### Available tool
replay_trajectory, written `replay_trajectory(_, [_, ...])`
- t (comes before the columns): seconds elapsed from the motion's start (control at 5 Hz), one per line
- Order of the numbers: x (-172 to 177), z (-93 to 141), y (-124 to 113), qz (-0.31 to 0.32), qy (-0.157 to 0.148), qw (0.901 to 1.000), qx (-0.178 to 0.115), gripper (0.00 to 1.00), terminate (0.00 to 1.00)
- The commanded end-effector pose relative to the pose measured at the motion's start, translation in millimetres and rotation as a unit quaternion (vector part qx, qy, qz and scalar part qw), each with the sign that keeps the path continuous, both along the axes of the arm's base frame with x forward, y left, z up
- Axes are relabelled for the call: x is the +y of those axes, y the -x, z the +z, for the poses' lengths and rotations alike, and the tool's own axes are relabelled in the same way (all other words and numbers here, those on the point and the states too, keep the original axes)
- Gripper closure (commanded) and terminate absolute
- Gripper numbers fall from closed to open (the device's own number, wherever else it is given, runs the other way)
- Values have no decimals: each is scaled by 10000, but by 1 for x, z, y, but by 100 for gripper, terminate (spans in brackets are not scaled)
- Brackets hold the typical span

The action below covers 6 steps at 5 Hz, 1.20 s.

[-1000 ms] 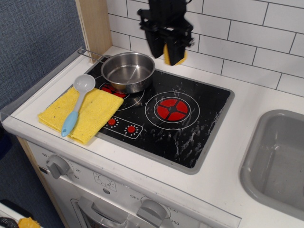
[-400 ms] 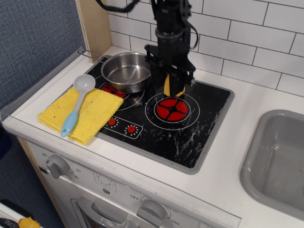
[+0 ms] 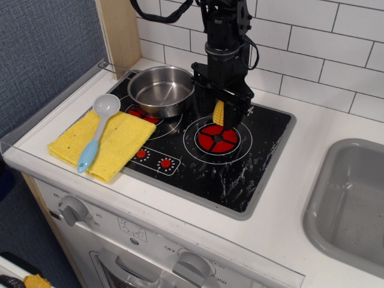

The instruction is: Place the yellow vegetable slightly above the top right burner.

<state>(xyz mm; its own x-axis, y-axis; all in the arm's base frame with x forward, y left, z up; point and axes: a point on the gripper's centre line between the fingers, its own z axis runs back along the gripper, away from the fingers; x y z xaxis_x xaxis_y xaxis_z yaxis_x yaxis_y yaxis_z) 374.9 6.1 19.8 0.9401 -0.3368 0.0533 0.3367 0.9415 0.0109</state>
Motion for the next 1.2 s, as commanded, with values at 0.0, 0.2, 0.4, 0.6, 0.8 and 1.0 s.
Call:
replay_trajectory(0.0, [6,81,2,161,192,9970,-729,0,0])
replay_trajectory(0.2, [10,96,6,356,204,9959,-800,0,0])
replay_trajectory(0.4, [18,86,11,929,-66,9938,-603,0,0])
replay_trajectory(0.6, [18,86,11,929,-66,9938,-603,0,0])
replay_trajectory(0.8, [18,86,11,929,-66,9938,-603,0,0])
replay_trajectory(1.0, [18,86,11,929,-66,9938,-603,0,0])
